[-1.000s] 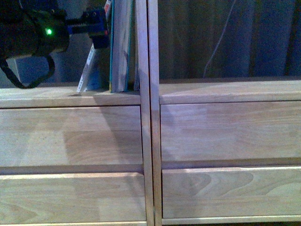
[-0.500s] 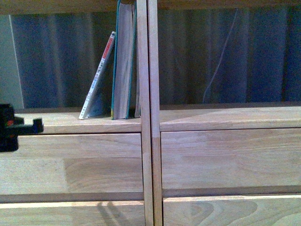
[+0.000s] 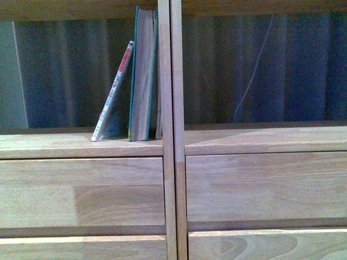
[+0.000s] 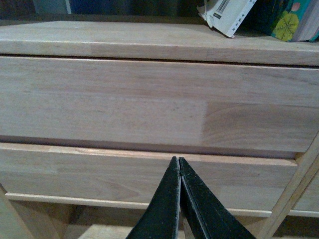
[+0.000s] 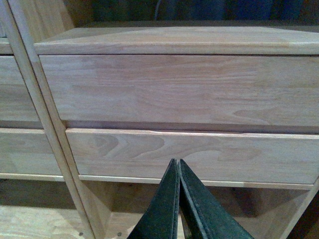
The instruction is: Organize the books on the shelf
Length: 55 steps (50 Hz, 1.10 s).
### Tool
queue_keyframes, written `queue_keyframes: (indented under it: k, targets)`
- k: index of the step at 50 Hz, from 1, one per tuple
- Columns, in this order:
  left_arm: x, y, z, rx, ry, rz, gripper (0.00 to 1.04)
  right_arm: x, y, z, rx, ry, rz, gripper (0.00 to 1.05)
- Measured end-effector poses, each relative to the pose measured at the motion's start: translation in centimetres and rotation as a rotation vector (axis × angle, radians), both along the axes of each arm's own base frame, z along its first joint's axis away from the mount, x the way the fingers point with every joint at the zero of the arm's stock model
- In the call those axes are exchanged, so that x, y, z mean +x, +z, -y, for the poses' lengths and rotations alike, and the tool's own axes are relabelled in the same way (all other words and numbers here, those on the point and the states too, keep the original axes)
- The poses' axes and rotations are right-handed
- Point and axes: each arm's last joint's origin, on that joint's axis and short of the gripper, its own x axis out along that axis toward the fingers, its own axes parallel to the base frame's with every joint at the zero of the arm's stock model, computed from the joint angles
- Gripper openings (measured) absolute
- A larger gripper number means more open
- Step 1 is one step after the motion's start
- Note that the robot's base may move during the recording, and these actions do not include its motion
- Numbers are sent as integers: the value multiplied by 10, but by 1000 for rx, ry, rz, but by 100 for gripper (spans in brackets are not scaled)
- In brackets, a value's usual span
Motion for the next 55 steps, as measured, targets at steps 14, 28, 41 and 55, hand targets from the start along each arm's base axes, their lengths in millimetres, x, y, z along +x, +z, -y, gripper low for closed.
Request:
queue_keyframes:
  k: [14, 28, 41, 55]
  targets:
    - [-30, -12, -12, 1, 4, 6, 3, -8, -12, 0, 0, 0, 4, 3]
    - [-58, -21, -12, 1, 4, 4, 3, -15, -23, 0, 0, 0, 5, 3]
    - [-78, -33, -12, 1, 4, 5, 3, -21, -29, 0, 0, 0, 25, 3]
    - [-88, -28, -12, 2, 4, 20, 3, -32, -32, 0, -1, 0, 21, 3]
